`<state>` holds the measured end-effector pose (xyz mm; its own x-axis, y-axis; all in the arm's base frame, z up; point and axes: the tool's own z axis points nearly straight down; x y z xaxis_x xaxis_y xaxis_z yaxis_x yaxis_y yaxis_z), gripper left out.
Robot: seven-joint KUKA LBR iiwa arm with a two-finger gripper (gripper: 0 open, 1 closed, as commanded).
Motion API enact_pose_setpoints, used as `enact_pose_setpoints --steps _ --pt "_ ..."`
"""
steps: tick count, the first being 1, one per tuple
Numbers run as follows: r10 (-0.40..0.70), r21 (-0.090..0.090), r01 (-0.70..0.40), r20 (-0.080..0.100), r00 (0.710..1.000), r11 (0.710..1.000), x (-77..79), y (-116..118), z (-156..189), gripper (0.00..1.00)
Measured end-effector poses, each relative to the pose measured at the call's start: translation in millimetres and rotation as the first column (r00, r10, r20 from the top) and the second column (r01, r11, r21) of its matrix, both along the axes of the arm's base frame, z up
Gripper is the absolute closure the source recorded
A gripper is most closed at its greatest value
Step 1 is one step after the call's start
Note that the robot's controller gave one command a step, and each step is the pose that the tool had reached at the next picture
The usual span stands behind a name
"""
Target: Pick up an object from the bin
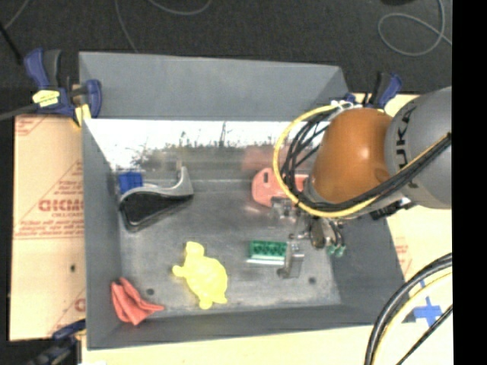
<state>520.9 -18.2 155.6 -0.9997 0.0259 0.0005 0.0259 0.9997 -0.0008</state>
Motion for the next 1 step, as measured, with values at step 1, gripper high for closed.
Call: enact_pose_setpoints --steps 1 --pt "-0.054 0.002 0.054 0.008 0.999 0.999 10.4 -7.8 -3.4 0.0"
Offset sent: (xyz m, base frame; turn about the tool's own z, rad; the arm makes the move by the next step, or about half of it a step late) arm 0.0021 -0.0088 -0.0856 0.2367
